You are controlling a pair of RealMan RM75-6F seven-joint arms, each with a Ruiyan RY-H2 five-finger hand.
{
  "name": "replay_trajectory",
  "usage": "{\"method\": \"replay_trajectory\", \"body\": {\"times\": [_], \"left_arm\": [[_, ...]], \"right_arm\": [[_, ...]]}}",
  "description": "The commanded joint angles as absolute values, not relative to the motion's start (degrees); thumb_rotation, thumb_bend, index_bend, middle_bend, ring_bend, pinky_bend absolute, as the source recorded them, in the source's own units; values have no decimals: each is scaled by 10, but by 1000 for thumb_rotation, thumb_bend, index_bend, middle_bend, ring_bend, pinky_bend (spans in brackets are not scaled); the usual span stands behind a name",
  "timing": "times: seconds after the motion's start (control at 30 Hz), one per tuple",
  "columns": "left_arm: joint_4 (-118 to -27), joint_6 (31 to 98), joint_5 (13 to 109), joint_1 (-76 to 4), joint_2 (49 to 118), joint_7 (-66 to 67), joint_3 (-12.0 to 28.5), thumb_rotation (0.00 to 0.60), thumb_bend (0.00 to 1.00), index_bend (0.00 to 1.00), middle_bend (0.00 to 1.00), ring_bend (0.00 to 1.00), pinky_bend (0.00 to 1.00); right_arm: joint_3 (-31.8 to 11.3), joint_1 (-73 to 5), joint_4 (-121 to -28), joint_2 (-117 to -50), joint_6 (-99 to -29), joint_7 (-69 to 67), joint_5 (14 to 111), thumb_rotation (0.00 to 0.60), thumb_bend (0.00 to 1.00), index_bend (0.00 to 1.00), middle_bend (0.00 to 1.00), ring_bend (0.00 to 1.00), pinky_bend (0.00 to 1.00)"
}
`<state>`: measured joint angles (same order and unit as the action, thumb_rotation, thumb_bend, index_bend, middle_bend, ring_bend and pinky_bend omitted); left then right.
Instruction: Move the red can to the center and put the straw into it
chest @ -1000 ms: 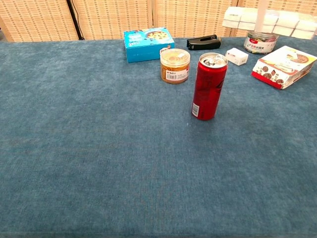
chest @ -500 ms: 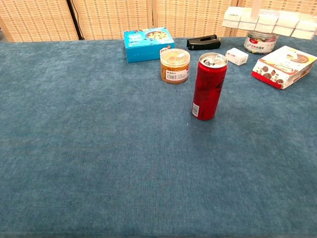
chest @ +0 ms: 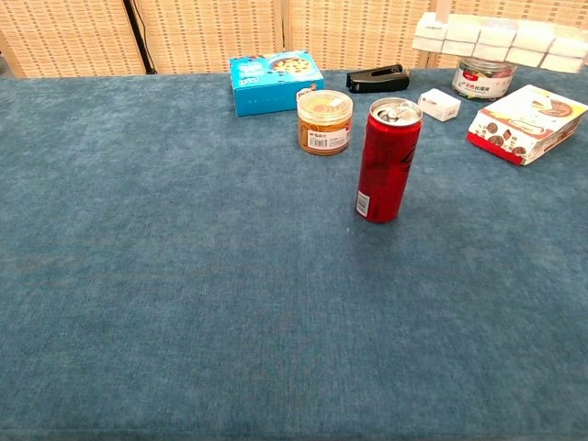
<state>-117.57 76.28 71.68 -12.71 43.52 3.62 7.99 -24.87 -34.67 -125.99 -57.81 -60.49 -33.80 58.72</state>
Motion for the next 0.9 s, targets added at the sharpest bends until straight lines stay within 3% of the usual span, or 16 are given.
{"method": "replay_trajectory", "body": {"times": [0.03,0.9], "left_arm": [[-1180,762,717,-124,425,31,78,600,302,0,0,0,0],[-1207,771,728,-113,372,-3,81,600,302,0,0,0,0]], "right_arm": [[-253,-358,-1242,-602,-600,-339,574,600,473,615,837,832,649],[-256,-391,-1185,-719,-595,-299,540,600,478,618,837,832,641]]}}
